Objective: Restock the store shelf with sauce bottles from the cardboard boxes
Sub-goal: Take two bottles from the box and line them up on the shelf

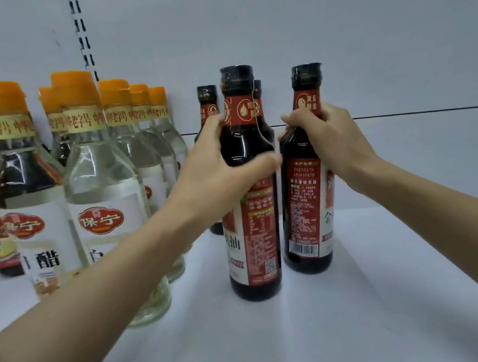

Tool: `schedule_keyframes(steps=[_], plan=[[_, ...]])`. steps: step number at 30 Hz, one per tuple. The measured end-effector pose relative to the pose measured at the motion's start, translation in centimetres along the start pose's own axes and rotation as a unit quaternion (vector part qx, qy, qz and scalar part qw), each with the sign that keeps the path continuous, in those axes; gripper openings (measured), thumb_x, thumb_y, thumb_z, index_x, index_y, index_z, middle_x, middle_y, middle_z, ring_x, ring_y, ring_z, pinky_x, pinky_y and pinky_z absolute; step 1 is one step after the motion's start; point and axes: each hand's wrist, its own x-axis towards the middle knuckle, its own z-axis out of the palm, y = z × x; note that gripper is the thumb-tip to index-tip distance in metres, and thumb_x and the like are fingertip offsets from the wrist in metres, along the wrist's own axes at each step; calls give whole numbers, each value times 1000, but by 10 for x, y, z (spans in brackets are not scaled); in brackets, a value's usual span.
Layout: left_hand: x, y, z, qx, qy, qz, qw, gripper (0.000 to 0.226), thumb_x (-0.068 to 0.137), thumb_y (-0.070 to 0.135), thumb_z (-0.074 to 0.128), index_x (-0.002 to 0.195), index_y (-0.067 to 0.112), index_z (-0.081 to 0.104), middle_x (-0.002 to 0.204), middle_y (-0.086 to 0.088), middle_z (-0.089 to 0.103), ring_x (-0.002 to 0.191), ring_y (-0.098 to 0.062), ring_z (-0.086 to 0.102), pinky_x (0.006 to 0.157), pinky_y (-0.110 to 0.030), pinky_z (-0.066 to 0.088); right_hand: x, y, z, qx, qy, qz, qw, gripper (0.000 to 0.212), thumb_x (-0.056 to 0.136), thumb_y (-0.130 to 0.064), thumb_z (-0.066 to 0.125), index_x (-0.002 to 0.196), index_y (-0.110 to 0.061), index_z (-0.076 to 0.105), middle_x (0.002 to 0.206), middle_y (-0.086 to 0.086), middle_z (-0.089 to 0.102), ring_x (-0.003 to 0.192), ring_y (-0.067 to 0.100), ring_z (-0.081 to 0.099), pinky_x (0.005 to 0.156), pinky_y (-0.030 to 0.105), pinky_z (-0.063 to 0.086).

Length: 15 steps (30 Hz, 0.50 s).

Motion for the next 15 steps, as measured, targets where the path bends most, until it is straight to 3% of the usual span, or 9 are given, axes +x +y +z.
schedule_keyframes(steps=[3,4,6,9,12,15], plan=[[-23,-22,0,-29,-79,-98,992,100,68,8,82,137,48,22,109,18,62,92,2,64,92,-34,44,-6,1,-2,9,-29,16,999,14,89,-33,62,85,-20,58,90,3,69,83,18,68,76,36,53],[-32,-29,3,-15,-105,-127,986,99,67,6,82,135,48,23,106,20,62,88,7,61,93,-31,41,-9,3,-3,35,-51,27,998,13,89,-34,64,92,-22,59,92,-1,69,84,14,68,77,34,51],[-43,-40,5,8,-128,-161,979,82,67,10,83,126,38,35,100,23,63,82,16,58,87,-19,41,-16,10,-9,98,-117,55,987,34,83,-38,69,111,-24,57,102,-3,70,94,14,70,82,36,51],[-44,-46,6,3,-114,-174,978,79,63,16,87,126,32,42,108,18,65,99,5,60,96,-30,45,-34,24,-22,107,-219,94,965,73,73,-24,78,134,-37,40,116,-8,68,107,15,67,92,43,52],[-45,-47,11,4,-81,-164,983,74,67,19,85,122,34,38,109,21,61,105,-1,58,100,-34,44,-56,40,-21,30,-283,130,950,66,72,-20,82,130,-29,52,118,-7,69,113,14,64,103,47,46],[-43,-52,13,26,-43,-148,988,70,73,20,82,120,34,32,105,24,54,105,-3,54,96,-29,40,-63,43,-18,-4,-255,137,957,57,70,-27,85,122,-26,60,115,-9,71,110,9,64,103,41,46]])
